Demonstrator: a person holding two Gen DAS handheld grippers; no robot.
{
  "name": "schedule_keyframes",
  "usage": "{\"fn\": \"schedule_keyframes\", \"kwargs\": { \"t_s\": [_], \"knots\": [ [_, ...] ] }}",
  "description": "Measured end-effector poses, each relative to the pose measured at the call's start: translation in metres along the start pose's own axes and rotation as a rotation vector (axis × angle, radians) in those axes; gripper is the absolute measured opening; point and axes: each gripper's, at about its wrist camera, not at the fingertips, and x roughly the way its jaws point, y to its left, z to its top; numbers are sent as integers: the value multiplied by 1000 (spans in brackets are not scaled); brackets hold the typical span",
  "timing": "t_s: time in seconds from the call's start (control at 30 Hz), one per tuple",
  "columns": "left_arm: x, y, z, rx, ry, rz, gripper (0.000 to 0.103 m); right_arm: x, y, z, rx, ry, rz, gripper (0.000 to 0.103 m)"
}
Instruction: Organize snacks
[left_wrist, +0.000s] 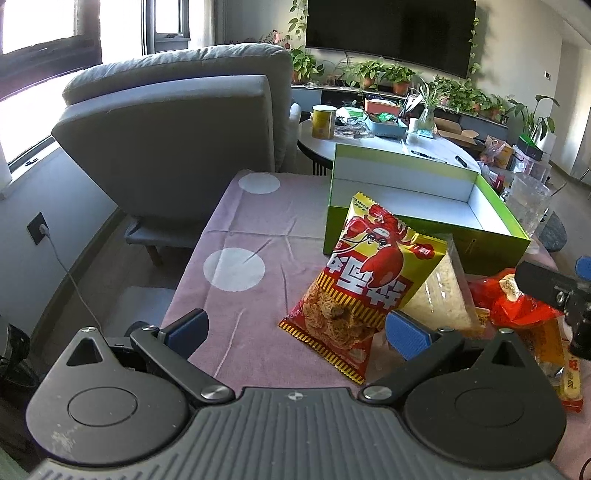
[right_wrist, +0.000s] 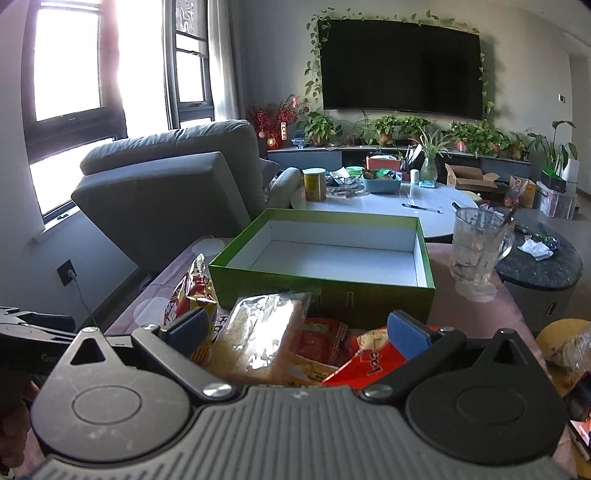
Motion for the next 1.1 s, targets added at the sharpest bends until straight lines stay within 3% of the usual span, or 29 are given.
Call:
{"fn": "schedule_keyframes", "kwargs": {
  "t_s": [0.37,0.63,0.77,0.97,1.1],
  "knots": [
    [10,7,-3,-18,30,5,103,14,33,26,-169,-38,78,65],
    [17,20,-8,-20,36,-18,103,57,50,28,-179,129,208,65],
    [29,21,-11,-19,71,-68,103,61,54,26,-201,151,201,65],
    [41,15,-15,5,107,-72,103,67,39,24,-163,220,156,64],
    [41,16,-14,12,106,-79,103,60,26,13,-144,280,174,64]
  ]
}}
